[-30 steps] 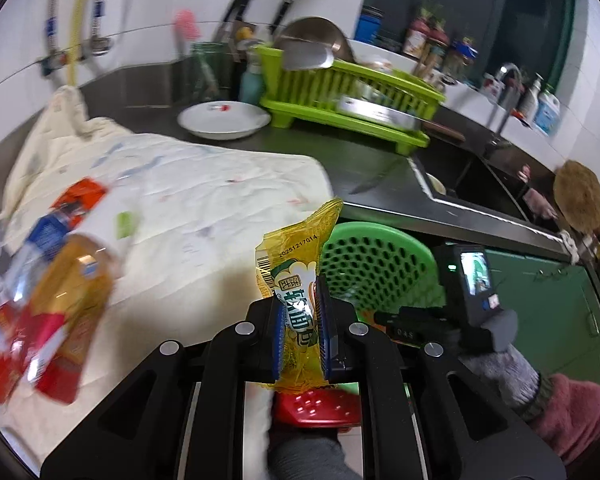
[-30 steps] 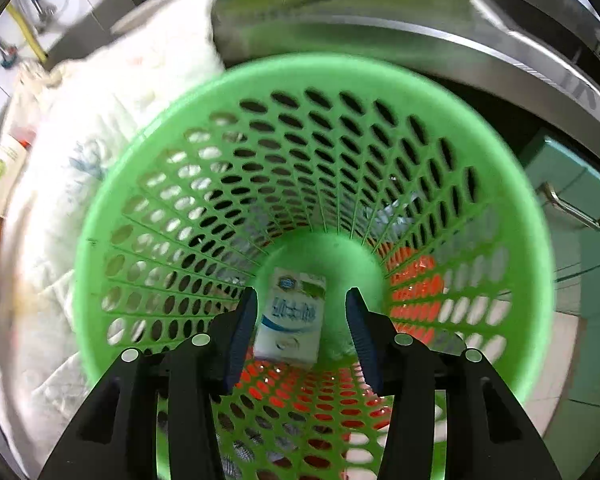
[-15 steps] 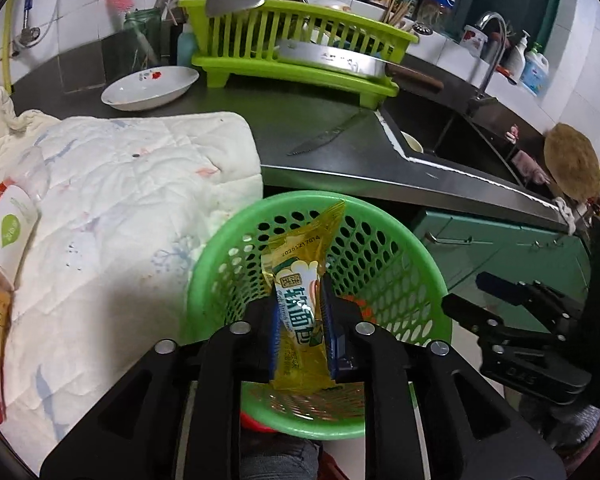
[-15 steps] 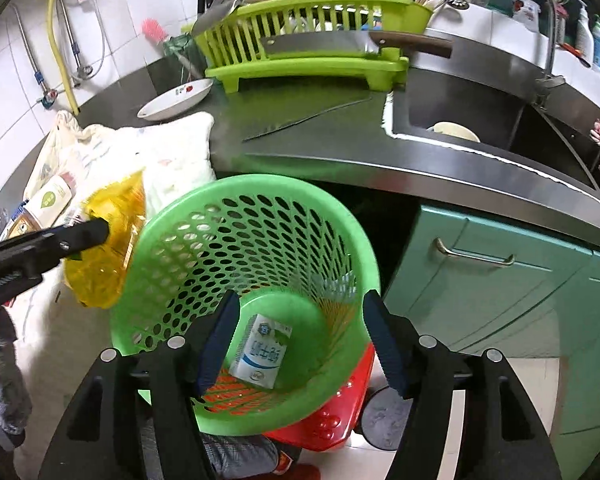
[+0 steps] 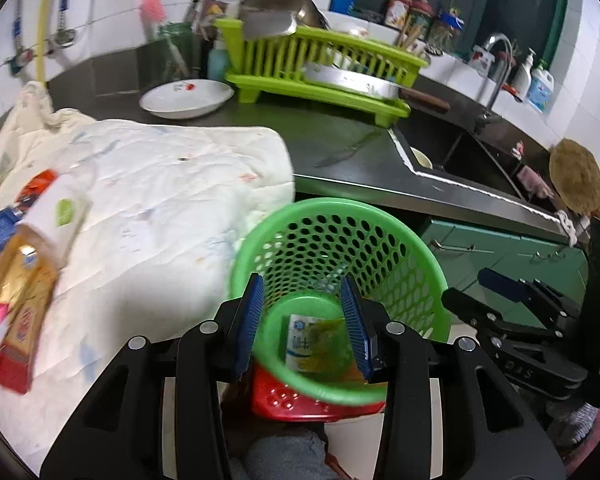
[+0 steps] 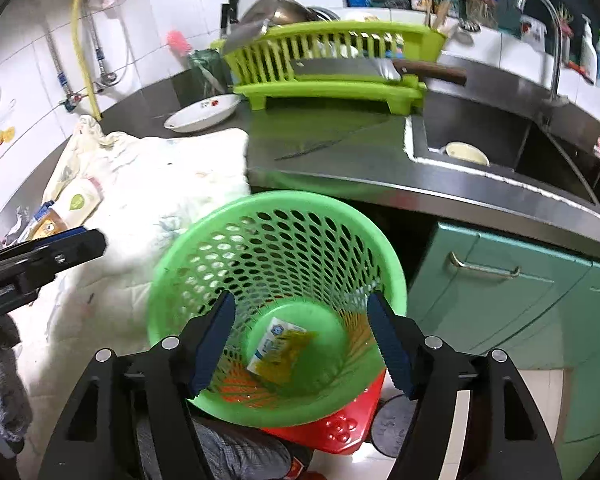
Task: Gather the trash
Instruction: 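Grasp the white plastic lid with the left tool, then grasp the orange drink bottle with the right tool while the left tool holds the lid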
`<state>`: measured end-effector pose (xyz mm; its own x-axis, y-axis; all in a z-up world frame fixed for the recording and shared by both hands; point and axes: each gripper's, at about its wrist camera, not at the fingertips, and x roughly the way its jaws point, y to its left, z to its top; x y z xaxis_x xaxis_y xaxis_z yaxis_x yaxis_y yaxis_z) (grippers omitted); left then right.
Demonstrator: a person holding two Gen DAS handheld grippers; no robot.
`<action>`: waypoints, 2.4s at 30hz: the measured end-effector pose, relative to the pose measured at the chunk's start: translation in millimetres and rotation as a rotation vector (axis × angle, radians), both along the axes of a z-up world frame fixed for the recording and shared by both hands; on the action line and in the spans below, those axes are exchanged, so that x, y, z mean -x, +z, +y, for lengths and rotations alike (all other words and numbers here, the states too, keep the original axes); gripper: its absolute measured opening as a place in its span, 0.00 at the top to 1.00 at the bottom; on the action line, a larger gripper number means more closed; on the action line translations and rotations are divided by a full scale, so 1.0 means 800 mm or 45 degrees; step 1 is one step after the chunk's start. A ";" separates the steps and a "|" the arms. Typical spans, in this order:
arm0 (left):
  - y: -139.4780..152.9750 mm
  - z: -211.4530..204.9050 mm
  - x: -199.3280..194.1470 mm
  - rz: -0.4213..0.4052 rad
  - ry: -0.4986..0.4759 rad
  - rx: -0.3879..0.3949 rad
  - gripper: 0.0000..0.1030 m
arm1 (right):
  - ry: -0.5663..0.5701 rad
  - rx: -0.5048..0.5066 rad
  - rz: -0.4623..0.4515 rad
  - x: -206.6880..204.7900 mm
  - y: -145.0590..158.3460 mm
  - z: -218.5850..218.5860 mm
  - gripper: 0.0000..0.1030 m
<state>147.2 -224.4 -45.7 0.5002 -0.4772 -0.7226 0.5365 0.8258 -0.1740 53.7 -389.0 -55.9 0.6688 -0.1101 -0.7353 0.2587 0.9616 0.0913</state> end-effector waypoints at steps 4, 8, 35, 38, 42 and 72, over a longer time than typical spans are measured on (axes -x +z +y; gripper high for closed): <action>0.017 0.050 0.022 -0.046 0.075 0.001 0.61 | 0.046 -0.018 -0.026 -0.001 0.010 0.034 0.32; 0.027 0.116 0.044 -0.100 0.211 -0.034 0.61 | 0.145 -0.027 -0.034 -0.006 0.019 0.081 0.32; -0.061 0.505 0.078 0.151 0.904 0.019 0.72 | 0.584 0.019 -0.018 -0.063 0.031 0.328 0.31; -0.067 0.510 0.078 0.161 0.893 0.036 0.72 | 0.600 0.029 -0.008 -0.069 0.030 0.340 0.31; -0.069 0.515 0.080 0.167 0.891 0.064 0.72 | 0.609 0.027 0.018 -0.077 0.023 0.350 0.31; -0.063 0.495 0.082 0.111 0.823 0.017 0.95 | 0.427 -0.283 0.190 -0.190 0.024 0.361 0.31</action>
